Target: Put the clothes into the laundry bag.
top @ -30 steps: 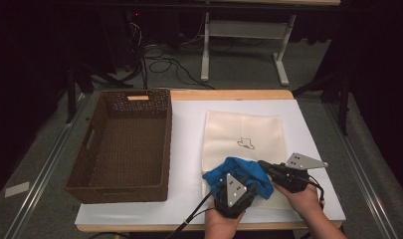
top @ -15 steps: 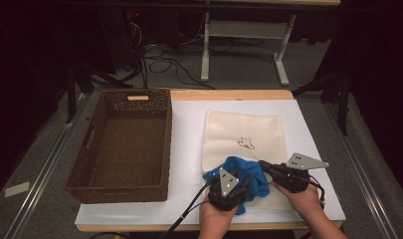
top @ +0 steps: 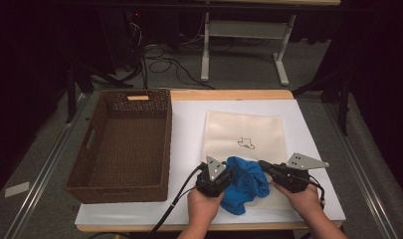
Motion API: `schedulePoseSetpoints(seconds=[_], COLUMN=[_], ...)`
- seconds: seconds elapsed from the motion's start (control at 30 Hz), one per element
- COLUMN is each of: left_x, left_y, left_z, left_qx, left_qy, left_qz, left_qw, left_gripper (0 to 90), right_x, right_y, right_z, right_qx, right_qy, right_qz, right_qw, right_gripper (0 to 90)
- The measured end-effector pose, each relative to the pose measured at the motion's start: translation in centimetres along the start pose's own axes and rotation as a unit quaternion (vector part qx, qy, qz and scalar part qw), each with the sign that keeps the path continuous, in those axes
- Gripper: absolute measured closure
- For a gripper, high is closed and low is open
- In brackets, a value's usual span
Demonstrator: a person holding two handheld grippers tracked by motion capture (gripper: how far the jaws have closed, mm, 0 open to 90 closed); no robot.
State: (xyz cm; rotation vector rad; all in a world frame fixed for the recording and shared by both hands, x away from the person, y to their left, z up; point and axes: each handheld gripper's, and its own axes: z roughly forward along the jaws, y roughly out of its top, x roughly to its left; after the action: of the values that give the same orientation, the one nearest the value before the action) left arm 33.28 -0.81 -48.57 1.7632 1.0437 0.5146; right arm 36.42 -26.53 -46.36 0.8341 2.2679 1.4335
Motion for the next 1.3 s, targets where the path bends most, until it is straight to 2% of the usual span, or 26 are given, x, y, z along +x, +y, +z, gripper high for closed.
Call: schedulePoseSetpoints(seconds=[0.07,0.1,0.3,0.4,0.5,0.6,0.67,0.8,0.87,0.93,0.97,1.03,1.07,1.1,1.17,1.23,1.3], left_x=[-0.7,-1.1,-3.2,-3.4,-2.9,-2.7,-2.8,-3.6,-4.2,-4.9,-5.2,-5.8,-6.0,-6.0,-5.5,-4.7,-4.1], left_y=[0.1,0.1,-0.4,-0.7,-0.9,-0.8,-0.9,-0.9,-0.6,0.0,0.3,0.6,0.6,0.5,0.2,0.0,-0.2], left_z=[-0.3,-0.4,1.6,3.3,4.1,3.6,2.7,0.8,-0.2,-0.4,-0.3,0.5,1.3,2.0,3.4,4.7,5.0], left_qx=[-0.013,-0.017,0.017,0.045,0.049,0.041,0.034,0.002,-0.028,-0.045,-0.045,-0.036,-0.025,-0.014,0.009,0.029,0.032], left_qy=[-0.004,-0.014,-0.05,-0.049,-0.038,-0.04,-0.041,-0.032,-0.033,-0.044,-0.051,-0.063,-0.052,-0.041,-0.027,-0.008,-0.001], left_qz=[0.002,0.005,0.021,0.018,0.004,-0.006,-0.003,0.009,0.006,0.006,0.007,0.012,0.021,0.03,0.027,0.022,0.012], left_qw=[0.9999,0.9997,0.9984,0.9976,0.9981,0.9983,0.9986,0.9995,0.999,0.998,0.9977,0.9973,0.9981,0.9986,0.9992,0.9993,0.9994], left_gripper=[84.1,85.9,86.6,82.0,76.0,65.1,57.4,44.6,40.3,36.3,35.8,39.8,45.6,59.7,72.5,75.2,73.8], right_x=[-0.1,-0.1,0.1,0.1,0.1,0.1,0.1,0.1,0.1,0.2,0.2,0.2,0.2,0.3,0.3,0.2,0.2], right_y=[-0.1,-0.1,0.1,0.1,0.1,0.1,0.1,0.1,0.1,0.1,0.1,0.2,0.2,0.2,0.2,0.2,0.2], right_z=[0.0,0.0,-0.1,-0.1,0.0,-0.1,-0.2,0.0,0.0,-0.1,-0.1,-0.1,-0.1,-0.1,-0.2,-0.2,-0.3], right_qx=[0.001,0.0,-0.003,-0.003,-0.003,-0.004,-0.004,-0.003,-0.003,-0.002,-0.002,-0.002,-0.003,-0.004,-0.006,-0.007,-0.008], right_qy=[-0.002,-0.002,-0.001,-0.001,-0.001,-0.001,-0.001,-0.001,-0.003,-0.003,-0.003,-0.003,-0.002,-0.002,-0.001,-0.001,0.0], right_qz=[0.003,-0.001,0.0,0.001,-0.002,-0.002,0.003,-0.003,0.0,0.002,0.002,0.002,-0.001,0.0,0.001,-0.001,-0.002], right_qw=[1.0,1.0,1.0,1.0,1.0,1.0,1.0,1.0,1.0,1.0,1.0,1.0,1.0,1.0,1.0,1.0,1.0], right_gripper=[89.7,89.7,89.6,89.7,89.6,89.6,89.7,89.6,89.6,89.7,89.7,89.6,89.7,89.6,89.7,89.7,89.6])
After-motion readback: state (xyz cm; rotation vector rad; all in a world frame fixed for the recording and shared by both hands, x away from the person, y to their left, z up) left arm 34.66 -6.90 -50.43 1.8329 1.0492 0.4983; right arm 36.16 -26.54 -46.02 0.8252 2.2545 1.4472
